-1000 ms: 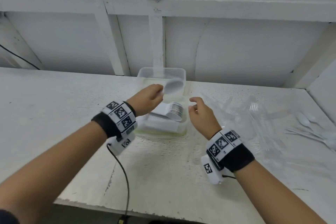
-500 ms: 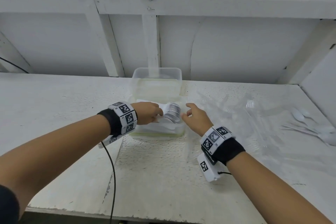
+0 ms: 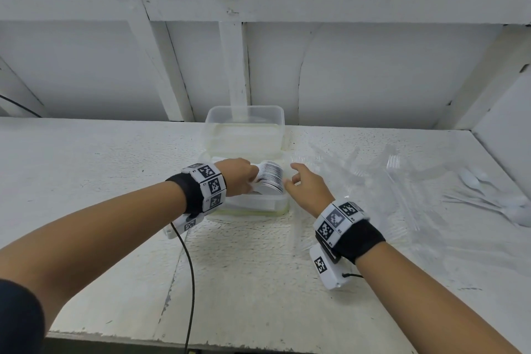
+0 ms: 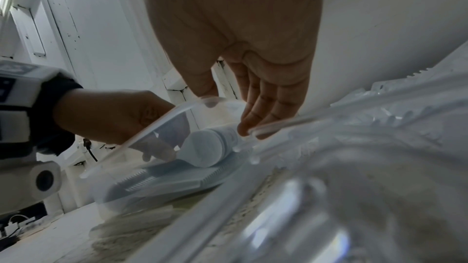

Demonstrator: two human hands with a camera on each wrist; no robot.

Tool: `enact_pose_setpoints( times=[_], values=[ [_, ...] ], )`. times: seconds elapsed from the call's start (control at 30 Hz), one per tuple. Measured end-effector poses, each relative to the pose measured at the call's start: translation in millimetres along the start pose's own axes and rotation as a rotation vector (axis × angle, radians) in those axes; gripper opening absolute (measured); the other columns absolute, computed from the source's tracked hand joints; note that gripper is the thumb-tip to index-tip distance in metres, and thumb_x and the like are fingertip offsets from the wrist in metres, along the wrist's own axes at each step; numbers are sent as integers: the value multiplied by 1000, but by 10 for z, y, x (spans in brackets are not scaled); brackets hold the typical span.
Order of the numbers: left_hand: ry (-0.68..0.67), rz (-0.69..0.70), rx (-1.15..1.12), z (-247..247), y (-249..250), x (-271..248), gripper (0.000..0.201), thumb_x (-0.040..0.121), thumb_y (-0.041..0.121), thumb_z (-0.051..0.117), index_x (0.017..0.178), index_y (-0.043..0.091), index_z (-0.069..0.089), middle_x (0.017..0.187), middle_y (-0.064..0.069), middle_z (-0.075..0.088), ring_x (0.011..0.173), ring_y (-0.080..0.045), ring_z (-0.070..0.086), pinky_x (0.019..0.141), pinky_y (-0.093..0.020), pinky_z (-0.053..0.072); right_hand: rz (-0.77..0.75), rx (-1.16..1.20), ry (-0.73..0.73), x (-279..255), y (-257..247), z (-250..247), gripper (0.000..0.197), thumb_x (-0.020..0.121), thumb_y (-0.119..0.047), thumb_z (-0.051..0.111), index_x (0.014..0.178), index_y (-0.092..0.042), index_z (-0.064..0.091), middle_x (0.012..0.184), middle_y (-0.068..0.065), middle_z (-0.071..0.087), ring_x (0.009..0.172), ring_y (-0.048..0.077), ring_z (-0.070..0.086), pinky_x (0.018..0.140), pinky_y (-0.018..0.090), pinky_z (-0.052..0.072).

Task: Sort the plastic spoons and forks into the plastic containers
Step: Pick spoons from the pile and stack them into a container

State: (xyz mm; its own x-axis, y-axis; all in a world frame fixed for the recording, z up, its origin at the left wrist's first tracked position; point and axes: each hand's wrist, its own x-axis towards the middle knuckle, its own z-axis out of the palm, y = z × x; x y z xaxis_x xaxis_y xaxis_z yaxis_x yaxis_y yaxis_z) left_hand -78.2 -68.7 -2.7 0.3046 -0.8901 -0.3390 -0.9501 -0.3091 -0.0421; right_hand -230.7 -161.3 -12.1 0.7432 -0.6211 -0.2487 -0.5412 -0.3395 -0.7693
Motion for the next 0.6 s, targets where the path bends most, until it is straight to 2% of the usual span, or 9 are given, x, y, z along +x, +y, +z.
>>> enact_pose_setpoints(
  times=[0.1, 0.23, 0.33, 0.43, 0.6],
  values=[
    [22, -52, -77, 17, -65, -21, 28, 90, 28, 55, 108, 7, 56, 106, -9, 54, 103, -28, 54, 76, -26, 38, -2, 9, -5, -5, 4, -7, 51, 95, -22, 48, 142, -13, 32, 118, 11, 57, 110, 20, 52, 85, 22, 34],
    [24, -95, -107, 36, -92, -56, 30, 90, 31, 55, 109, 8, 55, 114, -10, 54, 103, -27, 54, 83, -29, 41, -8, 13, -8, -8, 18, -12, 51, 95, -23, 49, 142, -13, 32, 117, 10, 57, 101, 16, 50, 84, 21, 35],
    [23, -102, -137, 44, -54, -44, 31, 90, 31, 56, 109, 7, 55, 114, -11, 55, 103, -28, 54, 81, -29, 40, -13, 15, -4, -8, 20, -12, 50, 95, -22, 48, 142, -13, 33, 117, 11, 58, 107, 20, 53, 83, 21, 35],
    [26, -102, -155, 43, -31, -36, 32, 89, 32, 58, 109, 6, 55, 113, -12, 56, 103, -28, 54, 81, -29, 40, -16, 21, -5, -2, 29, -11, 50, 95, -22, 48, 142, -13, 33, 117, 10, 57, 104, 18, 51, 85, 22, 35],
    [48, -120, -199, 44, -31, -39, 32, 88, 30, 59, 110, 7, 56, 113, -11, 57, 104, -26, 52, 77, -24, 35, -16, 35, -11, 25, 64, -12, 51, 95, -26, 49, 142, -14, 34, 120, 10, 55, 113, 21, 51, 87, 22, 34]
  ],
)
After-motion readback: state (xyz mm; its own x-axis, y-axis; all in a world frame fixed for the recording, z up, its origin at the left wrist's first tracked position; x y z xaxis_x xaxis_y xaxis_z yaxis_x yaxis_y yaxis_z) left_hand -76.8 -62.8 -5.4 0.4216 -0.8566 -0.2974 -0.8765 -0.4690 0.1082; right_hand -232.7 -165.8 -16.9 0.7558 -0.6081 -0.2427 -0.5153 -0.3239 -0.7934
